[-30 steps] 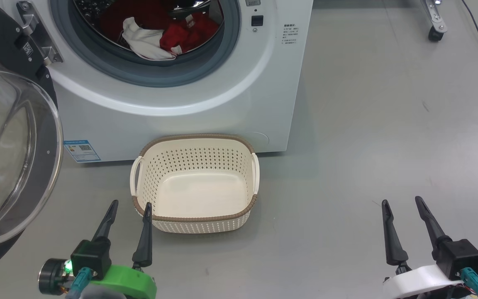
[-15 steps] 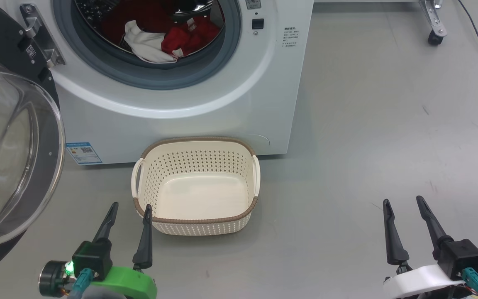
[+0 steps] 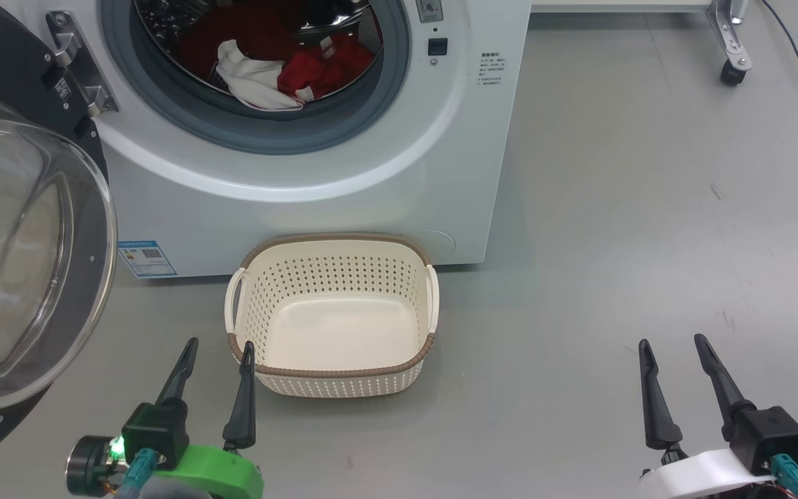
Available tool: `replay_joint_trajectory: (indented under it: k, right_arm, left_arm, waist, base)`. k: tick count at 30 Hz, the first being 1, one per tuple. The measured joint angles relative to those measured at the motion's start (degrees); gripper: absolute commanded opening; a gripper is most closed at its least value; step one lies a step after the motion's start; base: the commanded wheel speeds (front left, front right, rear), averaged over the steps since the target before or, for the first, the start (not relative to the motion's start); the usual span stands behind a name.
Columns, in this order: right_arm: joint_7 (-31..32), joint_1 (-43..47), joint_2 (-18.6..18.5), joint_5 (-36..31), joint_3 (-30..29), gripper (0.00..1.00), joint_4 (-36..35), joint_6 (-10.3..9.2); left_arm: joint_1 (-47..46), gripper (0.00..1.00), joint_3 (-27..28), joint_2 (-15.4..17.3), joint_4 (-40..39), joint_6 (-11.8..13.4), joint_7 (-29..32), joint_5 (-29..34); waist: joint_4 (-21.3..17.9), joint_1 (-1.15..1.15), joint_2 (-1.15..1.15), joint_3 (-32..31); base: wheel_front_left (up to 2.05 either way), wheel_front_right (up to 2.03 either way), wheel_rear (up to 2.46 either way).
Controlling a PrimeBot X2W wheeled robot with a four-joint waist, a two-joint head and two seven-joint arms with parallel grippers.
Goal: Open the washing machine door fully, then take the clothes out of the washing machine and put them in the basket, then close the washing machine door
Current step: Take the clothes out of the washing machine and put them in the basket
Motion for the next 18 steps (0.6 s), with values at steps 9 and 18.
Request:
replay_joint_trajectory:
  k: [9,18]
  right_arm:
    - [0.00,0.06,0.01,0.01,0.10,1.00,-0.09,-0.26]
    - [0.00,0.06,0.03,0.09,0.32,1.00,-0.26,-0.38]
  left_arm:
    - [0.02,1.00,-0.02,0.01,-0.32,0.48,0.00,0.01]
    - [0.02,1.00,-0.04,0.01,-0.60,0.83,0.00,0.01]
  waist:
    - [0.21,0.00,0.00,0.10]
    - [0.38,0.00,0.00,0.57]
  base:
    - [0.67,-0.67,0.00]
    - [1.04,-1.06,0.02]
